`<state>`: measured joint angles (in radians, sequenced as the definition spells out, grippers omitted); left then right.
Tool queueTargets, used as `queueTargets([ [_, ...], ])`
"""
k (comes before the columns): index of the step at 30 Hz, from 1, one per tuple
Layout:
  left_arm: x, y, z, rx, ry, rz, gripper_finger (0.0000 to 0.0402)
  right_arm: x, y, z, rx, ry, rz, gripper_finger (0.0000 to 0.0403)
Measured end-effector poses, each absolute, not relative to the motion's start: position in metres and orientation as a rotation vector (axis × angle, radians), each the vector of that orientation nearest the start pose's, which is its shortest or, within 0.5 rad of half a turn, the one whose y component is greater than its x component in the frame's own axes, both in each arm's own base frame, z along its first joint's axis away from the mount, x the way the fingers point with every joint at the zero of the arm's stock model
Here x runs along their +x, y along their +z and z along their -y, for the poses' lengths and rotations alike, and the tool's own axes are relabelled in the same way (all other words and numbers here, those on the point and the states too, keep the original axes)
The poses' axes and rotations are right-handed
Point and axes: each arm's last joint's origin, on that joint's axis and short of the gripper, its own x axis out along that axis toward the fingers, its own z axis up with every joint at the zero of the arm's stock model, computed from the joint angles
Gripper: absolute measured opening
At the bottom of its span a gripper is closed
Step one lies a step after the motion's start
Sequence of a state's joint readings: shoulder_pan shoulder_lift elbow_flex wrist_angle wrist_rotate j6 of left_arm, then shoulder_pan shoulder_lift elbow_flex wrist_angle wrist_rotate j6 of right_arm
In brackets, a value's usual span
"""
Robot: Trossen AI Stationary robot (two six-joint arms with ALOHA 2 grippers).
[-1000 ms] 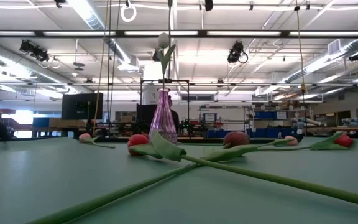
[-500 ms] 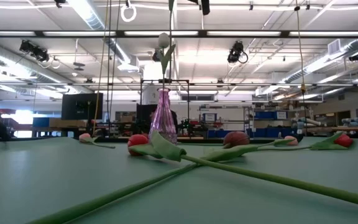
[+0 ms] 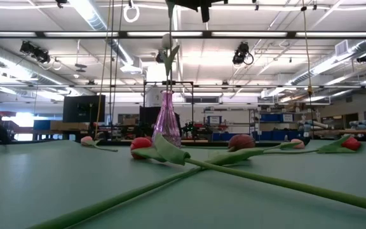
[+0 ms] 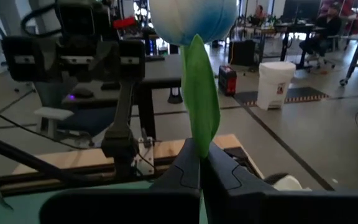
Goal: Sort flowers into vase by color
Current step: Put the white tulip into the purple vase
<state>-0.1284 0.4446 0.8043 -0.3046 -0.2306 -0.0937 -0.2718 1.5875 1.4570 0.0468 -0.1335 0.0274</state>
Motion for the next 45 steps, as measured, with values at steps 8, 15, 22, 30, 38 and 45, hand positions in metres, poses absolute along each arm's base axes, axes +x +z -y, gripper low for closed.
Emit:
queueTargets([
  [8, 0.086, 0.365, 0.004, -0.103, 0.100, 0.059, 0.0212, 0.359, 0.387, 0.095, 0.042, -0.120, -0.078, 0.0006],
  [15, 0.086, 0.365, 0.004, -0.103, 0.100, 0.059, 0.0212, 0.359, 0.387, 0.094, 0.043, -0.114, -0.081, 0.0006],
  [22, 0.086, 0.365, 0.004, -0.103, 0.100, 0.059, 0.0212, 0.359, 0.372, 0.095, 0.080, -0.141, -0.113, 0.0007],
  [30, 0.086, 0.365, 0.004, -0.103, 0.100, 0.059, 0.0212, 0.358, 0.336, 0.095, 0.125, -0.174, -0.176, 0.0010],
  [38, 0.086, 0.365, 0.004, -0.103, 0.100, 0.059, 0.0212, 0.358, 0.325, 0.093, 0.156, -0.244, -0.203, 0.0049],
  [45, 0.086, 0.365, 0.004, -0.103, 0.100, 0.059, 0.0212, 0.358, 0.325, 0.092, 0.188, -0.272, -0.201, 0.0145],
])
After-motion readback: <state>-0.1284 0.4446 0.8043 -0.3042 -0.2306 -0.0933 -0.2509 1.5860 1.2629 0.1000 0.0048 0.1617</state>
